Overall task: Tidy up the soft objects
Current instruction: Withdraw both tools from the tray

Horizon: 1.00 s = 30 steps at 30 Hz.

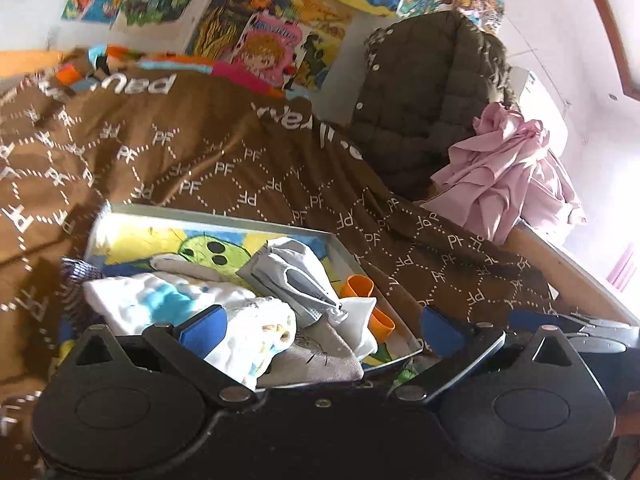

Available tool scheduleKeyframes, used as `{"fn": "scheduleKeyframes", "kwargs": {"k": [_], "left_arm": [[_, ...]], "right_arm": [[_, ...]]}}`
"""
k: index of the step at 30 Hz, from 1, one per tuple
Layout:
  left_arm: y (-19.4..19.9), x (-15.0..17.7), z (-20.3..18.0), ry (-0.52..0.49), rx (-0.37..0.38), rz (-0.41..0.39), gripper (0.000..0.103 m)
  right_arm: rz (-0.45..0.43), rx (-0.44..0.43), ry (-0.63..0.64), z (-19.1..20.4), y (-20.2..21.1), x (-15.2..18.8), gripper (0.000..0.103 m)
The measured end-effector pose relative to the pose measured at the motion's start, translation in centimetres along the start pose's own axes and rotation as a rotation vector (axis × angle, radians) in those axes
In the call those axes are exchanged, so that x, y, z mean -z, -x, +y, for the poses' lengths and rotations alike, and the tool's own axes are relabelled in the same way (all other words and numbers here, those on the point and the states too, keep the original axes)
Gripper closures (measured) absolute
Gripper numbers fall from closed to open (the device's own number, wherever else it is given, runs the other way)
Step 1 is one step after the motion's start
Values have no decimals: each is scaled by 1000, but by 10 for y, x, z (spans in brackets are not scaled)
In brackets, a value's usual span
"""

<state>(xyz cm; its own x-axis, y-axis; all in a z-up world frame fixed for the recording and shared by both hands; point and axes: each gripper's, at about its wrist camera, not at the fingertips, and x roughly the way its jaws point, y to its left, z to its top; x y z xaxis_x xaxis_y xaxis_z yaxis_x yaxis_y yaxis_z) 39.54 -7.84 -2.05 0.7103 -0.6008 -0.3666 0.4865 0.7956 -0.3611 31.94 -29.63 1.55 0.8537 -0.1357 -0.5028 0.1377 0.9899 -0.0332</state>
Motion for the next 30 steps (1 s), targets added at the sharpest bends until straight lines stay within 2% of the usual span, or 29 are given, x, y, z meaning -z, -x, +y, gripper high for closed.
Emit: {"fn": "scheduleKeyframes", "kwargs": {"k": [6,9,17,30], "left_arm": [[27,9,-5,-57,-31,-38,1],[41,14,-4,-53,-67,-75,1],[72,33,7,-52,-139,-94,1],[109,79,12,-28,-193,-56,1]], "right_arm": [[-25,10,-16,6,19,10,0],[-33,28,-36,8,28,17,0],[-52,48,-45,17,51,42,0],[-56,32,-9,35,74,78,0]]}}
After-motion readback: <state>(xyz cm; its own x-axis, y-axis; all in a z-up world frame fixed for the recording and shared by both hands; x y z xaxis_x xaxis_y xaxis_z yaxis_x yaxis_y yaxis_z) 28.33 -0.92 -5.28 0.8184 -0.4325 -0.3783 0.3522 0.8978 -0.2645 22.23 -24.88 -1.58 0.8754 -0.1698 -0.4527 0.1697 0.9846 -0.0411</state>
